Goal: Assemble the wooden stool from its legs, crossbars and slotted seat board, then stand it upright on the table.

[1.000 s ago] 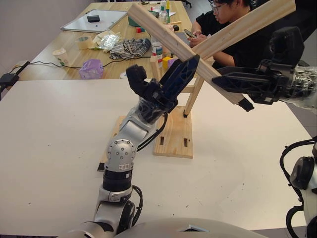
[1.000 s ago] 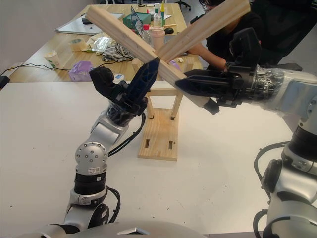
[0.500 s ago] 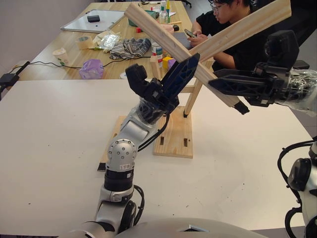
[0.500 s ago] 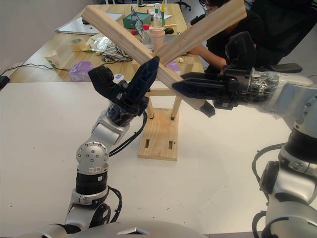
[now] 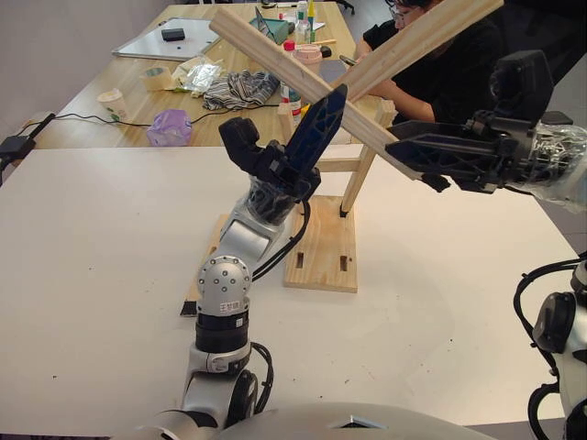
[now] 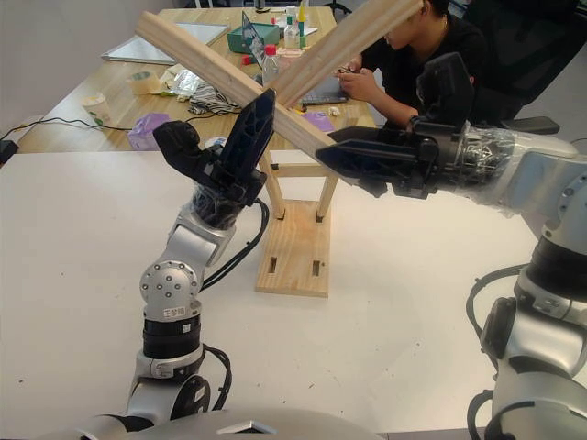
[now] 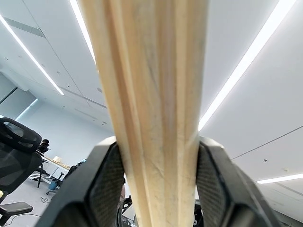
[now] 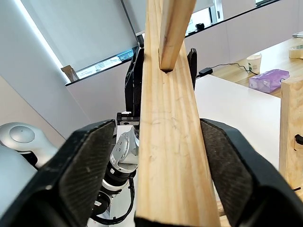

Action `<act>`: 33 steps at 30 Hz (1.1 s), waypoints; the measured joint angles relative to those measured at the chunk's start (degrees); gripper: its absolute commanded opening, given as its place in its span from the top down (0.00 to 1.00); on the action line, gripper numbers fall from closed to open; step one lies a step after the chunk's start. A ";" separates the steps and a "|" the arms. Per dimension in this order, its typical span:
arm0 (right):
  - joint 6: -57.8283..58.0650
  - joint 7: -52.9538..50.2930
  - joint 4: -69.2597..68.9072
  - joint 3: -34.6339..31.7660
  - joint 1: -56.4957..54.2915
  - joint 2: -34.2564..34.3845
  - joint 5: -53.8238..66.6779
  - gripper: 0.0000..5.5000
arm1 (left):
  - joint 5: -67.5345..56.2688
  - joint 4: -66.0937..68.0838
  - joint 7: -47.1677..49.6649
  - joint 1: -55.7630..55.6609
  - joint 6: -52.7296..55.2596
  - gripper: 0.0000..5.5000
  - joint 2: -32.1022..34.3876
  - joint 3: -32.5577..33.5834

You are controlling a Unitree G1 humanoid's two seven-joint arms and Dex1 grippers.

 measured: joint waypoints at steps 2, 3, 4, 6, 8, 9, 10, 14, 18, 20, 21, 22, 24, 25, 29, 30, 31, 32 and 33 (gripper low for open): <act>-0.33 -0.13 1.08 -0.11 -0.69 -0.08 0.04 0.28 | 0.01 0.04 0.00 0.00 -0.02 0.62 0.01 0.23; -0.65 -0.40 2.62 -0.43 -1.43 -0.13 -0.06 0.28 | 0.01 0.10 0.00 0.00 0.00 0.62 0.00 0.25; -1.03 -0.72 3.93 -1.22 -1.82 -0.26 -0.02 0.28 | 0.01 0.17 -0.01 0.00 0.03 0.62 0.01 0.28; -1.35 -2.66 6.71 -2.14 -2.40 -0.35 0.19 0.28 | -0.02 0.29 -0.01 0.01 0.09 0.62 0.05 0.43; -1.43 -4.80 8.52 -2.78 -2.90 0.13 1.44 0.28 | -0.04 0.35 -0.02 0.01 0.12 0.62 0.05 0.77; -1.45 -5.61 9.14 -3.08 -3.18 0.20 1.85 0.28 | -0.06 0.37 -0.02 0.01 0.13 0.62 0.05 0.85; -1.52 -7.02 9.91 -3.56 -3.35 0.30 2.99 0.28 | -0.09 0.40 -0.02 0.00 0.15 0.62 0.05 0.98; -1.97 -13.01 13.84 -4.96 -4.85 0.58 7.59 0.28 | -0.84 0.50 -0.02 0.01 0.38 0.62 0.04 1.35; -3.84 -18.68 16.27 -5.70 -5.71 0.73 12.32 0.28 | -0.95 0.64 -0.05 0.01 0.79 0.62 0.06 1.33; -4.33 -20.89 16.32 -5.62 -5.73 0.76 15.24 0.28 | -0.93 0.73 -0.07 0.01 0.82 0.62 0.05 1.29; -4.42 -21.54 16.31 -5.55 -5.74 0.75 15.77 0.28 | -0.92 0.75 -0.07 0.01 0.82 0.62 0.05 1.28; -4.64 -22.46 16.33 -5.23 -5.74 0.73 17.10 0.28 | -0.92 0.76 -0.07 0.01 0.82 0.62 0.05 1.28; -5.67 -23.52 16.33 -4.60 -5.75 0.70 18.47 0.28 | -0.92 0.81 -0.07 0.01 0.82 0.62 0.05 1.34; -5.80 -24.17 16.34 -4.27 -5.76 0.69 19.65 0.28 | -0.92 0.92 -0.07 0.01 0.82 0.62 0.04 1.33; -7.45 -26.21 16.51 -3.42 -5.80 0.62 22.48 0.41 | -0.90 1.21 -0.07 0.00 0.82 0.62 0.06 1.41; -8.24 -27.08 16.48 -3.14 -5.80 0.62 23.14 0.42 | -0.90 1.23 -0.07 0.01 0.82 0.62 0.05 1.40; -8.70 -27.79 16.29 -2.85 -5.80 0.63 24.16 0.46 | -0.90 1.35 -0.07 0.01 0.82 0.62 0.05 1.41; -9.05 -28.26 16.09 -2.61 -5.81 0.63 24.58 0.48 | -0.90 1.46 -0.07 0.00 0.82 0.62 0.05 1.40; -9.60 -28.93 15.91 -2.17 -5.80 0.63 25.00 0.52 | -0.89 1.52 -0.08 0.01 0.82 0.62 0.05 1.39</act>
